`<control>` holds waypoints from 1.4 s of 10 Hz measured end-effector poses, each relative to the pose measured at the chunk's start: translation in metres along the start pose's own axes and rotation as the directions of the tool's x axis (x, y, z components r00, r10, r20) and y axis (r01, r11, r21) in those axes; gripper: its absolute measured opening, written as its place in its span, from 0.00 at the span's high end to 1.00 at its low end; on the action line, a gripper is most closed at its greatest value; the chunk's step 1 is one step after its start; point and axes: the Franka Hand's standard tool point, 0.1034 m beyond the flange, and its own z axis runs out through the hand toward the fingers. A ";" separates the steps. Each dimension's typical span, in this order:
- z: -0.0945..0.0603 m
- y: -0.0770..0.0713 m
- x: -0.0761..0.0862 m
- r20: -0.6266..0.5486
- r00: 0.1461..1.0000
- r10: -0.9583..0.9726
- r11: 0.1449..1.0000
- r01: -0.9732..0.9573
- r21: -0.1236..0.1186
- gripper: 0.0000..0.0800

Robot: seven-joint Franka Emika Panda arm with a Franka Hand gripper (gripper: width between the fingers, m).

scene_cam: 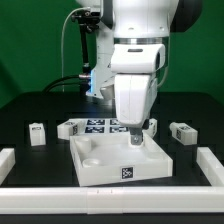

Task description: Assemble one leg

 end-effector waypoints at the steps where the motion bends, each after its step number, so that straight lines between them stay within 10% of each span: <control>1: 0.000 0.000 0.000 0.000 1.000 0.001 1.000 -0.001 0.000 0.19; 8: 0.007 -0.027 -0.024 0.056 0.898 -0.437 0.899 0.437 0.022 0.19; 14: 0.007 -0.033 -0.032 0.059 0.896 -0.439 0.898 0.438 0.031 0.19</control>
Offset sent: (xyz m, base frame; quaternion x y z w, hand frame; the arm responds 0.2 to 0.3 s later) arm -0.0176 -0.0037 -0.0122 0.0051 0.1054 -0.2411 0.9647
